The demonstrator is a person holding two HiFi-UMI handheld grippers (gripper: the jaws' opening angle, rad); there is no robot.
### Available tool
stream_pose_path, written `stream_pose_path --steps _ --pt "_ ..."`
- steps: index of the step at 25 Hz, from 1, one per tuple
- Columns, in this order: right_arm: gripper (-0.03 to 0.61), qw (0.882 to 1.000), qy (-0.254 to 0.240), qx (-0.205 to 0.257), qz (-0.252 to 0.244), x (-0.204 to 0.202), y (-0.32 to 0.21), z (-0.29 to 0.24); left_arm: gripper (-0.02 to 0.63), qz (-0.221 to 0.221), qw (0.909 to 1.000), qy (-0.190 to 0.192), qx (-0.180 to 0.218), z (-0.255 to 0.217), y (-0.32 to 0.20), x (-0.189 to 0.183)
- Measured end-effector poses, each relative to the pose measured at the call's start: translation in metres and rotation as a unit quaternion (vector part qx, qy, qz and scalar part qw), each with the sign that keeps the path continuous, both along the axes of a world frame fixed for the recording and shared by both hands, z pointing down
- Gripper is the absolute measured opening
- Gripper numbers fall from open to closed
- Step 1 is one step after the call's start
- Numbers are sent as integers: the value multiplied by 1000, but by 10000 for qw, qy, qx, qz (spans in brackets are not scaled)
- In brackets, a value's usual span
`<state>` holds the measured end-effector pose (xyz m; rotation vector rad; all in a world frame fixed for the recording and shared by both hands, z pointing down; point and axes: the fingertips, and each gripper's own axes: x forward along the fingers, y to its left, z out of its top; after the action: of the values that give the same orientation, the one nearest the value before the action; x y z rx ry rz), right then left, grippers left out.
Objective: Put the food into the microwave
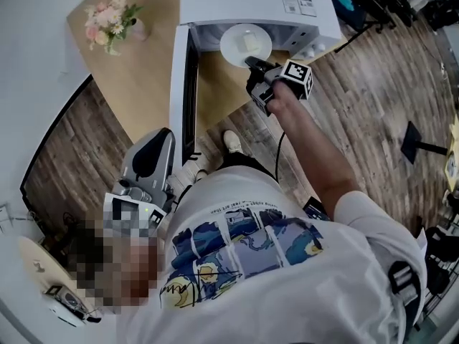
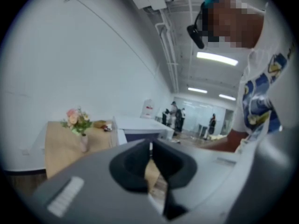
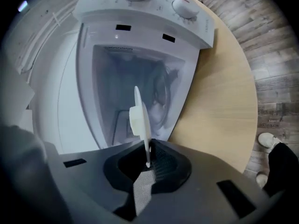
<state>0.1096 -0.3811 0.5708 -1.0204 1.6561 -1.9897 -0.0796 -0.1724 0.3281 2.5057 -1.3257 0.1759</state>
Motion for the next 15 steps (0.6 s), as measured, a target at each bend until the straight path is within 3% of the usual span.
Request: stream_pose_path --steps 9,15 --pt "18 9994 65 -313 111 0 -69 32 23 -538 9983 -79 -191 7 -18 1" --pt "32 9989 367 -249 171 -1 -92 34 23 -846 9962 -62 -201 9 -23 -7"
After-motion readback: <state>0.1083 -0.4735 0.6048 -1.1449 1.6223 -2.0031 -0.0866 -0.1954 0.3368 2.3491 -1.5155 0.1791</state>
